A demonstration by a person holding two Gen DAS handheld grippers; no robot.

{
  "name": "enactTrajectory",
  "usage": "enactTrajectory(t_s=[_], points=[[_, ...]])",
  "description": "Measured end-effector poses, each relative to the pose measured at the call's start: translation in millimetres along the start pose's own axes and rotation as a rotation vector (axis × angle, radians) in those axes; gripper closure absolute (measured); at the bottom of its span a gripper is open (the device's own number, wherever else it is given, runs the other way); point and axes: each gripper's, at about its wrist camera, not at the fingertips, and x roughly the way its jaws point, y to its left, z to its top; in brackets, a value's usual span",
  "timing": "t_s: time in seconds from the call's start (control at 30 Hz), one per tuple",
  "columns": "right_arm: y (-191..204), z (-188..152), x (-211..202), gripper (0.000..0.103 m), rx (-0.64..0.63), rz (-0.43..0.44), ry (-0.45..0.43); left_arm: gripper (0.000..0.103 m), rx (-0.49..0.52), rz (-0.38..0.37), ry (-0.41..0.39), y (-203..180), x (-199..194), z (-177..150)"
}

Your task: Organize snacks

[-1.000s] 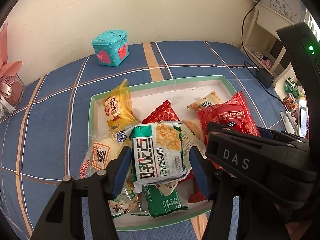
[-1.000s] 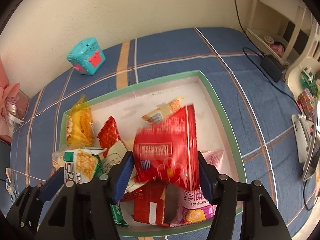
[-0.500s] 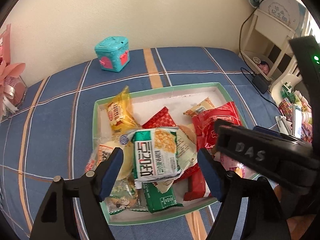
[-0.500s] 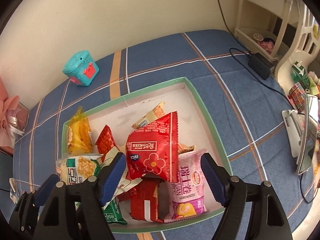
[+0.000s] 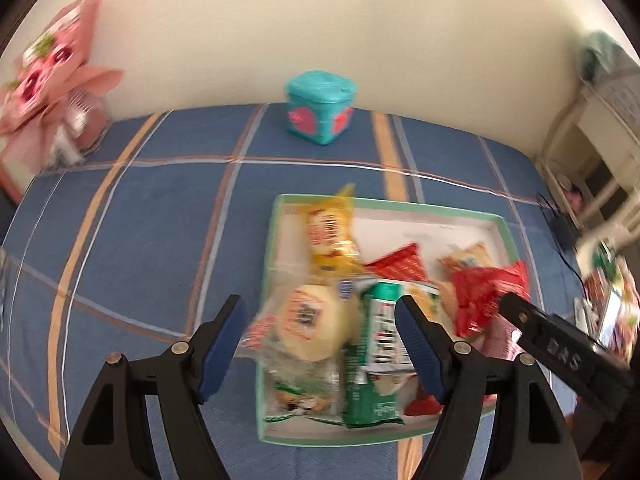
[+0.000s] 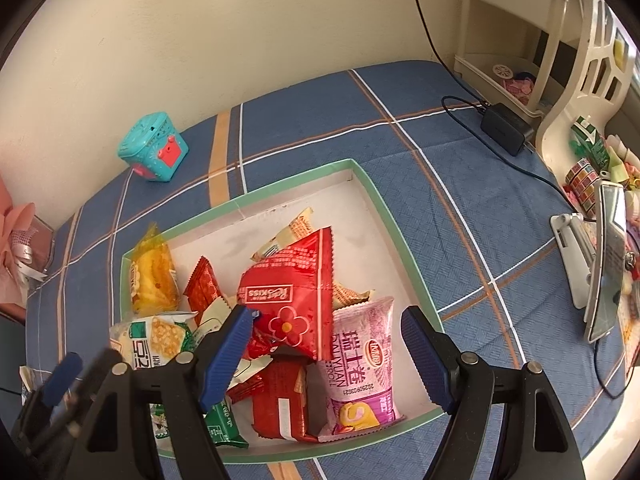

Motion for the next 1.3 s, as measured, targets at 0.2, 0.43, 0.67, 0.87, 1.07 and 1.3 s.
enactTrajectory(t_s=[0.2,0.43,0.67,0.87,1.07,1.3], points=[[22.7,-5.0,-6.0,0.023,-0.067,0.001,-0.015,0.025,-0.047,0.054,0.005,18.7,2.9,2.0],[42.4,-10.9,-8.0,0.002,-0.145,-0.014,-0.040,0.005,-0.060,0.070,-0.025,27.3,1.8,4.3],[46.0,-12.1,-9.7,0.000,-0.161,0.002,-0.050,0.005,-0.076,0.080,-0.025,39.2,2.1,6.2],[47.8,-17.3,-16.7,0.000,-0.177,0.004,-0.071,0.005,-0.062,0.152,-0.036,44.4,-3.2,2.3],[53.0,-28.1,-23.3,0.000,-0.204,0.001,-0.097,0.005,-0.052,0.207,-0.028,51.2,-9.5,-7.9],[61.6,-46.5,-23.9,0.000,-0.188,0.038,-0.075,0.005,-0.048,0.238,-0.006,63.4,-20.1,-24.4]])
